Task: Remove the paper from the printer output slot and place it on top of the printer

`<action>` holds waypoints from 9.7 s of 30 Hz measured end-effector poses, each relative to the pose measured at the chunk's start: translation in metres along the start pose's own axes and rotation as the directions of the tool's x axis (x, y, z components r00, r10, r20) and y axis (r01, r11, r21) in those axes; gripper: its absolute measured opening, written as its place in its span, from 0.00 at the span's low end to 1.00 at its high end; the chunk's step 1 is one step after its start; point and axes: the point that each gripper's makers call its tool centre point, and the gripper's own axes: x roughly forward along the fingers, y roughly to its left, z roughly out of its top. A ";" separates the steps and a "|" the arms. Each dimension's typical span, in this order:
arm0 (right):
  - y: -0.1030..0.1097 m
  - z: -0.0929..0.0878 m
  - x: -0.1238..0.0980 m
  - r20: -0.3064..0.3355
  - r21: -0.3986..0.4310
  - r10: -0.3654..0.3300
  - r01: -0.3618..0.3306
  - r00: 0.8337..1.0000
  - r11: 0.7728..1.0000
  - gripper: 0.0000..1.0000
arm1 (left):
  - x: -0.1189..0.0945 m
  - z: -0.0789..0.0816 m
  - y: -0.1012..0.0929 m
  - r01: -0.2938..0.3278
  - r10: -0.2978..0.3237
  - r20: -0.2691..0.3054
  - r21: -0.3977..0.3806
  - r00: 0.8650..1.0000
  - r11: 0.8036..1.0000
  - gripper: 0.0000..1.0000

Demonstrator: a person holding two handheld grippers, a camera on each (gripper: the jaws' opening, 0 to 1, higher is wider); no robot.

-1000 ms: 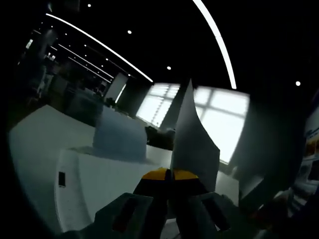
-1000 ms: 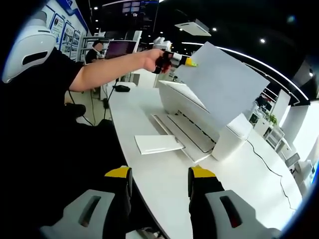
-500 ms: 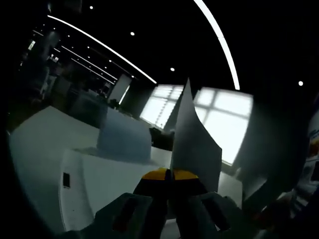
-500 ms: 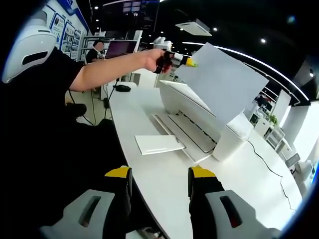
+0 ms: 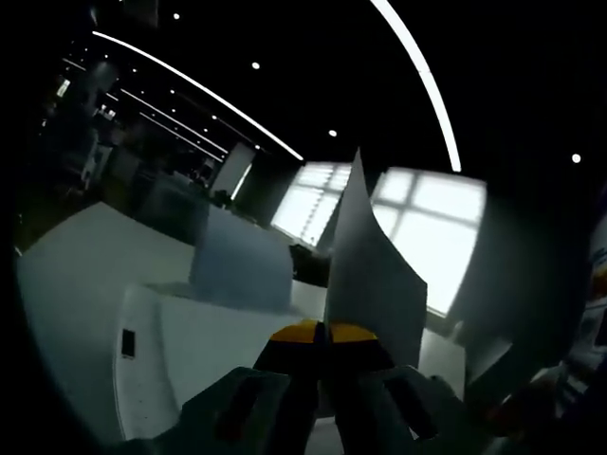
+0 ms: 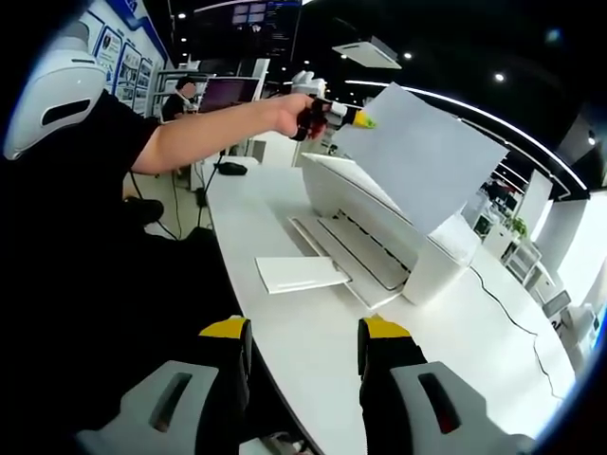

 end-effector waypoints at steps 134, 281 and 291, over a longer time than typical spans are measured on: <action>0.006 -0.007 0.013 -0.017 0.013 0.042 -0.042 0.999 0.999 0.40 | 0.026 -0.063 0.042 -0.040 0.111 -0.369 0.195 0.923 0.980 0.06; 0.016 -0.001 0.022 -0.029 -0.010 0.069 -0.069 0.997 0.998 0.40 | -0.030 -0.128 -0.043 0.333 0.272 -0.430 0.880 0.861 0.338 0.45; 0.016 -0.003 0.023 -0.029 -0.009 0.076 -0.076 0.997 0.997 0.40 | -0.029 -0.130 -0.038 0.350 0.294 -0.436 0.887 0.851 0.301 0.32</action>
